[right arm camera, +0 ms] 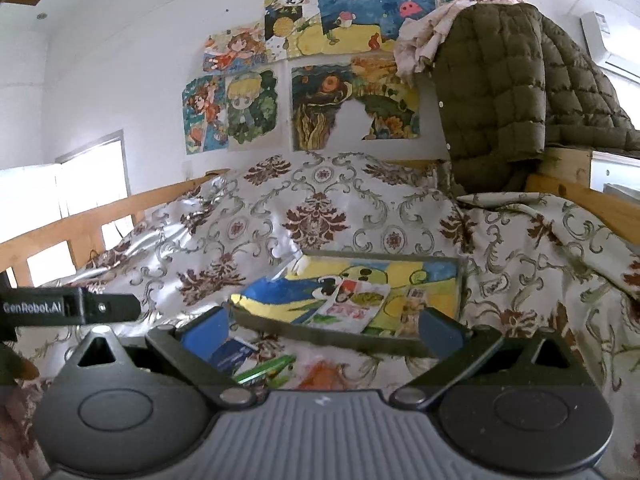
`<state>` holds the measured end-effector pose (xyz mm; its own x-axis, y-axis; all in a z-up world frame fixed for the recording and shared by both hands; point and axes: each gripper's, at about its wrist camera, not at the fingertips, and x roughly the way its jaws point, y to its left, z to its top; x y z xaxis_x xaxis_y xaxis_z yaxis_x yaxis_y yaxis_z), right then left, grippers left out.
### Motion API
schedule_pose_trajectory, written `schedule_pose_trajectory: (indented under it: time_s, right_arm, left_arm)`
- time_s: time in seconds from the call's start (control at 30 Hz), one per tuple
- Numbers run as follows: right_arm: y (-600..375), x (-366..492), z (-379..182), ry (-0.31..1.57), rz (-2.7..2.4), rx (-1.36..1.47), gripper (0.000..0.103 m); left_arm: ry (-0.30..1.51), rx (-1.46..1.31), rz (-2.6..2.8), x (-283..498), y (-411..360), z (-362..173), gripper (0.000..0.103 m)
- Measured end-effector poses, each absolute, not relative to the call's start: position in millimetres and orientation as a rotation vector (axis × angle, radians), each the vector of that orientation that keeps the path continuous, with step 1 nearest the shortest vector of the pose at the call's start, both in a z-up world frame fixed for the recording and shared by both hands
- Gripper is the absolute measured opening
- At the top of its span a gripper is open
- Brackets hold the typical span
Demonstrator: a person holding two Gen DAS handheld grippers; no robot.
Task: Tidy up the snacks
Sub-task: 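Withdraw both tools from the tray back toward the loose snacks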
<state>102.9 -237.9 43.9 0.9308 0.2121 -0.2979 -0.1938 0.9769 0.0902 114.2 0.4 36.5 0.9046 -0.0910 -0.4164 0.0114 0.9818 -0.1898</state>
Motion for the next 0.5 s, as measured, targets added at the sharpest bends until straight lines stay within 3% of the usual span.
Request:
schedule_pose_trajectory:
  time_s: [0.5]
  right_arm:
    - [-231, 67, 29, 0.390, 0.139, 0.043, 0.103]
  left_arm:
    - [0.542, 0.011, 0.011, 77, -2, 10, 0.102]
